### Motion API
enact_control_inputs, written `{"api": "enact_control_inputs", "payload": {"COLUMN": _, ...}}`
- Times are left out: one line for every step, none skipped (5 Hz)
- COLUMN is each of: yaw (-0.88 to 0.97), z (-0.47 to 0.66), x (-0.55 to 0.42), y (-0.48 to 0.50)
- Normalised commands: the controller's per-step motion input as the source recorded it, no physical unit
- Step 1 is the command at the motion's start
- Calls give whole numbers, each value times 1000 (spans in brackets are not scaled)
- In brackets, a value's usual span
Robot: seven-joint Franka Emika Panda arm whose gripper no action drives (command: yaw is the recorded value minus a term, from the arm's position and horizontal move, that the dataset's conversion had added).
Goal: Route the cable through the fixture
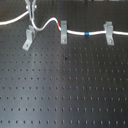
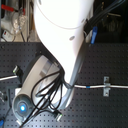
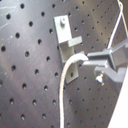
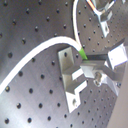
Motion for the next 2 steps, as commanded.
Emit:
{"api": "enact_control_inputs", "payload": {"yaw": 489, "z": 120, "x": 266, "y": 198}}
{"api": "enact_control_inputs", "payload": {"yaw": 371, "z": 149, "x": 303, "y": 2}}
